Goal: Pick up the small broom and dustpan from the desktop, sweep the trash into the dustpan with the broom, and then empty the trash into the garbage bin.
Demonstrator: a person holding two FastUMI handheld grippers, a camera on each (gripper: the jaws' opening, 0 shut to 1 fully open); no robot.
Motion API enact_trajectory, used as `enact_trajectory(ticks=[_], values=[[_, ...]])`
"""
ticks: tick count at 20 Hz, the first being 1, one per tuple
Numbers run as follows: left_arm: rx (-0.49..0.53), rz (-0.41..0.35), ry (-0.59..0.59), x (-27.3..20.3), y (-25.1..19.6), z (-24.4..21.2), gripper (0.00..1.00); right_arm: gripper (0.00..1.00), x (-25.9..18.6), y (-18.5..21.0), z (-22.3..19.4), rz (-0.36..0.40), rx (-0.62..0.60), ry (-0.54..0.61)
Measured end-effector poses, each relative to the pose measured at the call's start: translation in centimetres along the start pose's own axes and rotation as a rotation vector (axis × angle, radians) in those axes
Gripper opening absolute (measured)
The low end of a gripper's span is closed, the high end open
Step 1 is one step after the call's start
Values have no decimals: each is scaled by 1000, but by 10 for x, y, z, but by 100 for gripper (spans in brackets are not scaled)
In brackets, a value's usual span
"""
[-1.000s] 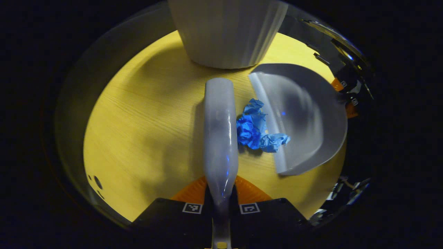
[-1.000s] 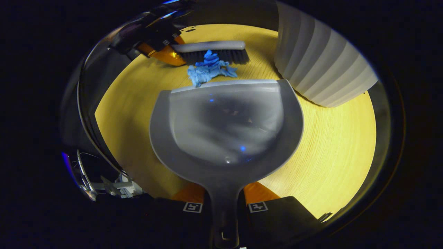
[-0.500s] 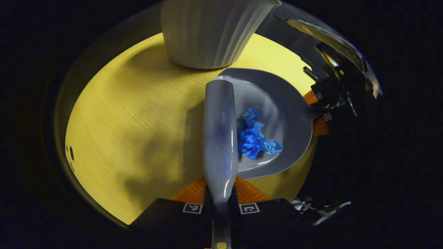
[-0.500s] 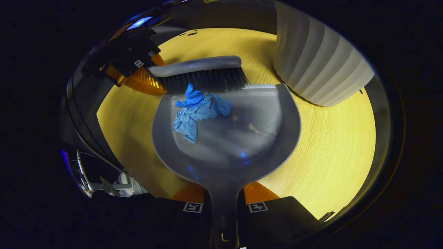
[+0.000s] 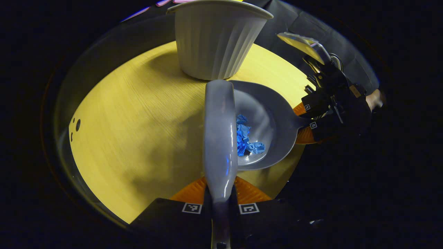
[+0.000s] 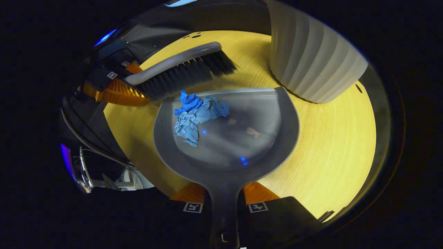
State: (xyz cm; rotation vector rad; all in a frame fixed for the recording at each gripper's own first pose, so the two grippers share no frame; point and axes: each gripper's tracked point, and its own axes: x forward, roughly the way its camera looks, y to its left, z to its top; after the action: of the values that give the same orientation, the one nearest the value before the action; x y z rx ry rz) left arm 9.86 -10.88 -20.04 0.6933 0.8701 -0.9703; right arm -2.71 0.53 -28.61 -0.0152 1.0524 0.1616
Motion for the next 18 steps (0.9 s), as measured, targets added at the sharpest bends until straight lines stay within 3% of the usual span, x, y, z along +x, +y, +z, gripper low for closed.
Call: enact_trajectory(ticks=[5,10,15,18], values=[[-83,86,-95,-13,3,-6,25,33,-1,4,-2,-29,38,-26],[-238,163,-228,-27,8,-10,25,33,-5,4,-1,-39,58,-52],[-401,206,-296,-18,15,-56,25,33,-5,4,0,-44,78,-89],[-451,237,-297,-41,25,-94,25,33,-2,7,-2,-39,75,-92]])
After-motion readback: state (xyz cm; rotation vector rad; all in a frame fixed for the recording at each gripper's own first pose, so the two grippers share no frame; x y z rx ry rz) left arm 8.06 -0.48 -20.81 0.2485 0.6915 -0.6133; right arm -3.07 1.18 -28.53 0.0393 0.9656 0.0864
